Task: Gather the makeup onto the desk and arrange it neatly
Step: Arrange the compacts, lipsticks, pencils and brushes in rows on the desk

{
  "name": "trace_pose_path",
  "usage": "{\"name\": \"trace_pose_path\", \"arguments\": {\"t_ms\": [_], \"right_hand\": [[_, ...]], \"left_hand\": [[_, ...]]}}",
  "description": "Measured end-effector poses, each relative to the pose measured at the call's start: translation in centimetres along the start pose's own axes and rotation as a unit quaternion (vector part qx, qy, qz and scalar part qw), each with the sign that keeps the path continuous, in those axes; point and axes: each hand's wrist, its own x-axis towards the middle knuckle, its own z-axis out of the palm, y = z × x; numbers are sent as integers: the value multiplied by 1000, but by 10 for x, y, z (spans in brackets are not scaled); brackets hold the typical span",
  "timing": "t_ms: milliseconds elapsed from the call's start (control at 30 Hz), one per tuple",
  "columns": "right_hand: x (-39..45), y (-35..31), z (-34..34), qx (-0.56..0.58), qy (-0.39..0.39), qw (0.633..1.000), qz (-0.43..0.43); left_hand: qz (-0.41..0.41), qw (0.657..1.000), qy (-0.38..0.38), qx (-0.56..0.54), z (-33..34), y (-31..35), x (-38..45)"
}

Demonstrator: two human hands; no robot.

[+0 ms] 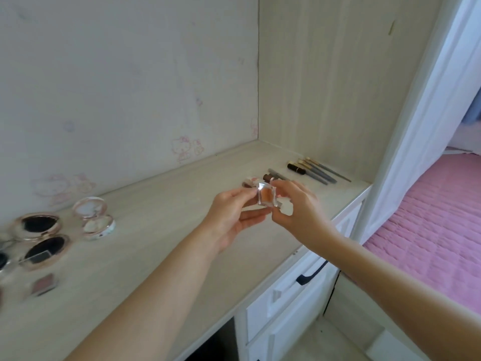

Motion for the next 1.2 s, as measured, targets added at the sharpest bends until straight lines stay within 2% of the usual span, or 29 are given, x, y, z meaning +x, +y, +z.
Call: {"name": "trace_pose_path", "arguments": {"t_ms": [167, 467, 867, 967, 1200], "right_hand": [[-12, -41, 24, 1, -30, 999, -44], [-28, -110, 48, 17, -87, 987, -136], [-33, -196, 85, 118, -188, 966, -133], [-37, -207, 100, 97, -196, 960, -175], [-40, -223, 127, 110, -189, 959, -183]], "left_hand": [[-36, 998, -41, -36, -43, 8, -52], [-74, 986, -10, -148, -100, 23, -122], [-17, 984, 44, -172, -160, 32, -183], [-8, 984, 58, -171, -174, 29, -194], [9, 981, 89, -170, -195, 18, -213]]}}
